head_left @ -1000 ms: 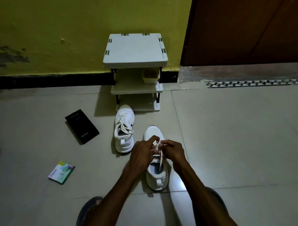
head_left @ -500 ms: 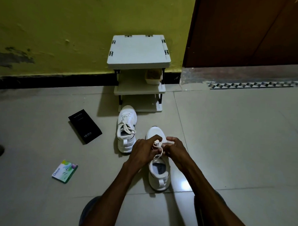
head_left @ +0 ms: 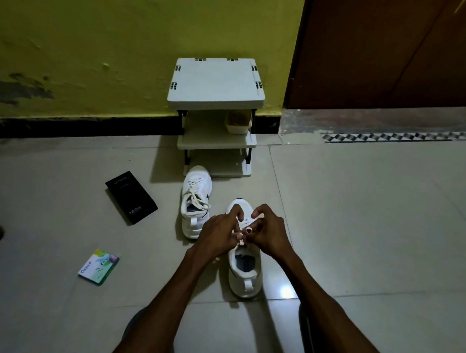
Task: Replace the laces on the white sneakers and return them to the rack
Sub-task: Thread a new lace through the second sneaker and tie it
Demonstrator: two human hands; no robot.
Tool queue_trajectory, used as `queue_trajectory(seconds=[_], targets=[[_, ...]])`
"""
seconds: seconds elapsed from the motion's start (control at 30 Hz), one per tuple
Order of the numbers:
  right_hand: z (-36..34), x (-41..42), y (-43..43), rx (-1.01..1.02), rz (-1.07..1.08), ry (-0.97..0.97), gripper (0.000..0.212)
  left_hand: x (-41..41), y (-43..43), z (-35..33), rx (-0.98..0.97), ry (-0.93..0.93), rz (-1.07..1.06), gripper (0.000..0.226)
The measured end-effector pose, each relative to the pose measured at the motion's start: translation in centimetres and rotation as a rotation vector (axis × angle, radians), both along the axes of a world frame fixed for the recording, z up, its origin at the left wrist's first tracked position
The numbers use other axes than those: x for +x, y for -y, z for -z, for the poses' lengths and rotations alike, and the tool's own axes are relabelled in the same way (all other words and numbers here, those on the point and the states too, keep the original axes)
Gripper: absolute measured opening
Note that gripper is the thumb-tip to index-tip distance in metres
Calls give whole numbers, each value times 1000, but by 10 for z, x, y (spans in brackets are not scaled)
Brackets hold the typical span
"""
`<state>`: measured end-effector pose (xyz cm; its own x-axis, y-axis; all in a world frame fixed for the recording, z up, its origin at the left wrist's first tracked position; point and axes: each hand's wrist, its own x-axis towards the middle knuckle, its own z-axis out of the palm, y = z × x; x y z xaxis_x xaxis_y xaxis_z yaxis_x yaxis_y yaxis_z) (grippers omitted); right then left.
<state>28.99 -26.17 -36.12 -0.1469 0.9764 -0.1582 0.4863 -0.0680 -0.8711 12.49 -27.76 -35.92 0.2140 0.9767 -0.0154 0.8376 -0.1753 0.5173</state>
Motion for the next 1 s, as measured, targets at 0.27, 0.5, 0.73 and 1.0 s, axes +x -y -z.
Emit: queue_trajectory(seconds=[0.27, 0.5, 0.73, 1.0], targets=[[13, -11, 20, 397, -114, 328, 26, -1, -1, 9, -173, 430, -122, 33], [18, -14, 26, 502, -114, 349, 30, 0, -3, 10, -283, 395, -202, 23], [21, -22, 29, 525, -183, 446, 40, 1, -5, 19, -328, 313, -115, 26], [26, -21, 35, 535, -160, 399, 56, 4, -10, 22, -336, 442, -56, 41]])
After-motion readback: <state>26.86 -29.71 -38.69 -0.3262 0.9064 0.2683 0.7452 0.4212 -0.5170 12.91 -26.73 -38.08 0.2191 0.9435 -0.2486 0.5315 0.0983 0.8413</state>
